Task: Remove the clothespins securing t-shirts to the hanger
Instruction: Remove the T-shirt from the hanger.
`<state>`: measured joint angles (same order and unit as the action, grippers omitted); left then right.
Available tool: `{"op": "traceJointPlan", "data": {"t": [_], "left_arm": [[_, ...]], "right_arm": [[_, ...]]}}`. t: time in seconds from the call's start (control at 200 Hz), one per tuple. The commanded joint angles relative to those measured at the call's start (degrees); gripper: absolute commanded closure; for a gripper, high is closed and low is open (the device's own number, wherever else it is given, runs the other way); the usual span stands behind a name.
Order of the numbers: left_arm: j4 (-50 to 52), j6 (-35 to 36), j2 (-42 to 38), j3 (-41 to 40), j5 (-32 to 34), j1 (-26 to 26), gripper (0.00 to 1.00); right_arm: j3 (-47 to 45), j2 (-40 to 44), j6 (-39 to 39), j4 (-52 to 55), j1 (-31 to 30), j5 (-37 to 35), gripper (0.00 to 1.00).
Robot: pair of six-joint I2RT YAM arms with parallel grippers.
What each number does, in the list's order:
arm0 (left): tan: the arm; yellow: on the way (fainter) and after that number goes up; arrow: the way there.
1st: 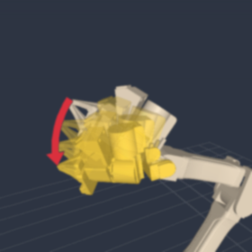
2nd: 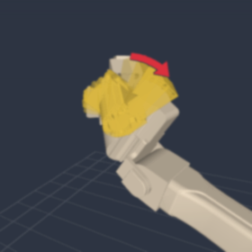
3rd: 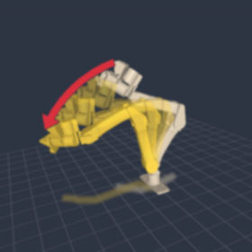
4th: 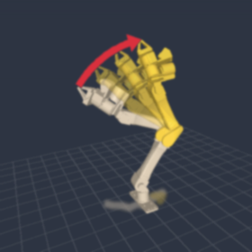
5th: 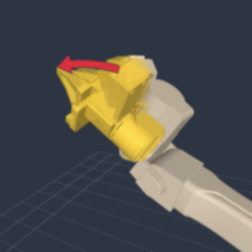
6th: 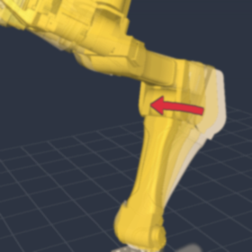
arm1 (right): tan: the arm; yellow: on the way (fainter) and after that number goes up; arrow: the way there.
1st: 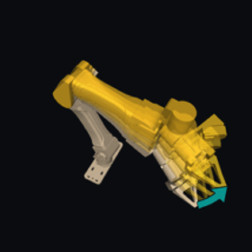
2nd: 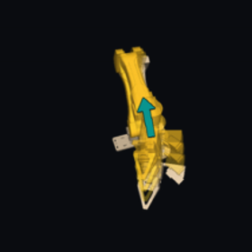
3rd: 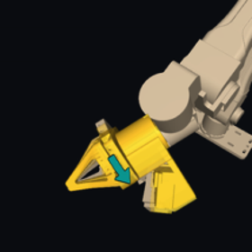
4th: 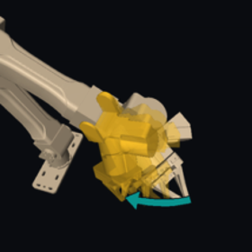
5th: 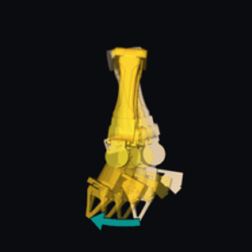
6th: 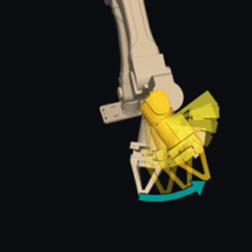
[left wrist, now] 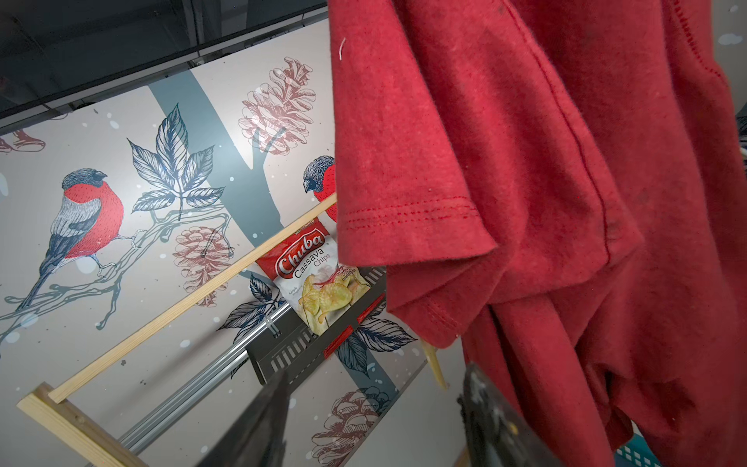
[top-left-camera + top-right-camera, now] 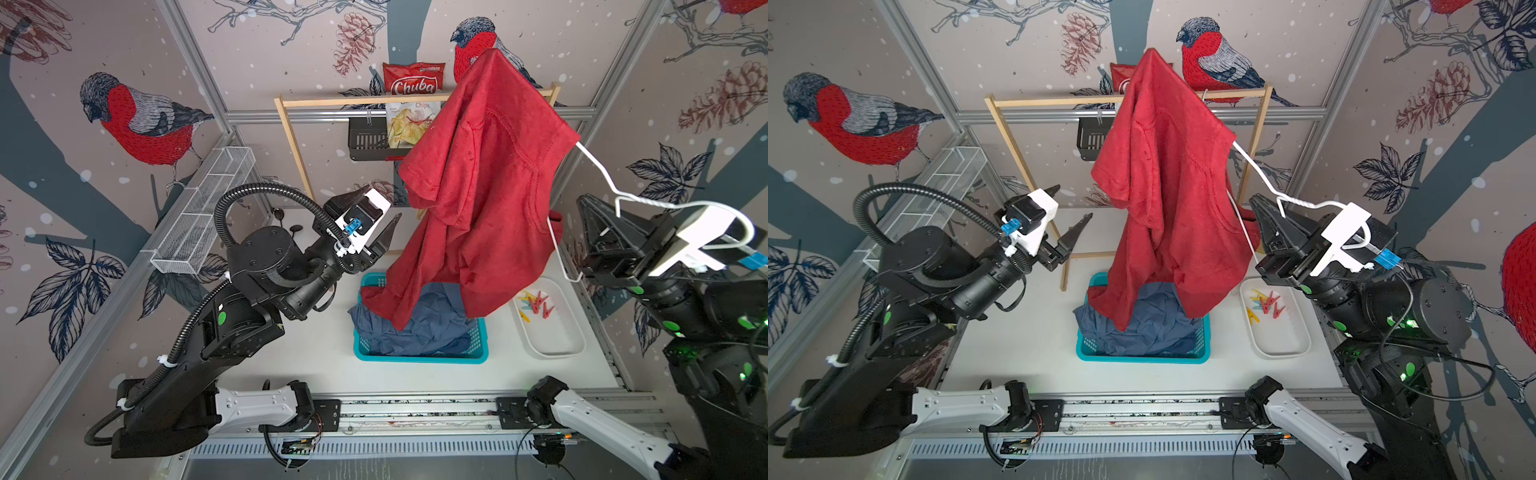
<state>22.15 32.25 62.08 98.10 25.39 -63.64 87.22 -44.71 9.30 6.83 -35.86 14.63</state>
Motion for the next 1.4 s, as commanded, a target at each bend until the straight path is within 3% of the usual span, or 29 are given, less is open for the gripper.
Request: {"op": "traceJointPlan", "data": {"t": [0.0, 0.18, 0.375, 0.455, 0.59, 0.75, 0.865, 1.096, 1.176, 1.271, 1.396], "left_arm": [[-1.7, -1.5, 0.1, 0.5, -1.0, 0.9, 0.35], [0.1, -5.3, 1.0, 2.7, -1.3, 3.2, 0.35], [2.4, -10.0, -0.1, 2.5, -6.1, 9.2, 0.34], [2.8, -12.0, -1.3, 0.3, -11.8, 14.6, 0.32], [5.0, -17.9, -1.0, -2.3, -27.6, 26.0, 0.31], [1.9, -23.0, -1.3, -9.9, -38.2, 35.1, 0.3], [-2.0, -25.7, -0.9, -15.1, -46.2, 38.4, 0.28], [-4.8, -26.9, -0.1, -20.5, -56.6, 38.7, 0.28], [-7.0, -27.1, -0.9, -23.1, -58.9, 38.7, 0.36], [-6.8, -27.4, -0.9, -24.1, -59.4, 38.7, 0.66], [-4.4, -27.1, -1.2, -24.5, -55.5, 38.7, 0.97]], "right_arm": [[0.6, -0.6, 0.5, -1.1, -0.2, 0.2, 1.0], [0.8, -4.3, -1.8, 6.0, -0.2, 7.4, 1.0], [-5.7, -4.4, -4.1, 7.5, -0.2, 11.0, 1.0], [-8.3, -4.1, -5.2, 7.2, -0.1, 12.4, 1.0], [-11.8, -4.1, -7.2, 7.1, -0.1, 15.2, 1.0], [-13.1, -3.9, -7.5, 9.1, -0.1, 16.0, 1.0], [-13.6, -3.5, -7.5, 10.9, 0.0, 16.0, 1.0], [-14.1, -4.0, -6.9, 14.9, 0.1, 15.6, 1.0], [-14.3, -4.4, -6.8, 15.5, 0.1, 16.3, 1.0], [-13.7, -5.2, -6.1, 17.0, 0.2, 16.5, 1.0], [-12.0, -5.7, -5.4, 20.1, 0.6, 15.5, 1.0]]}}
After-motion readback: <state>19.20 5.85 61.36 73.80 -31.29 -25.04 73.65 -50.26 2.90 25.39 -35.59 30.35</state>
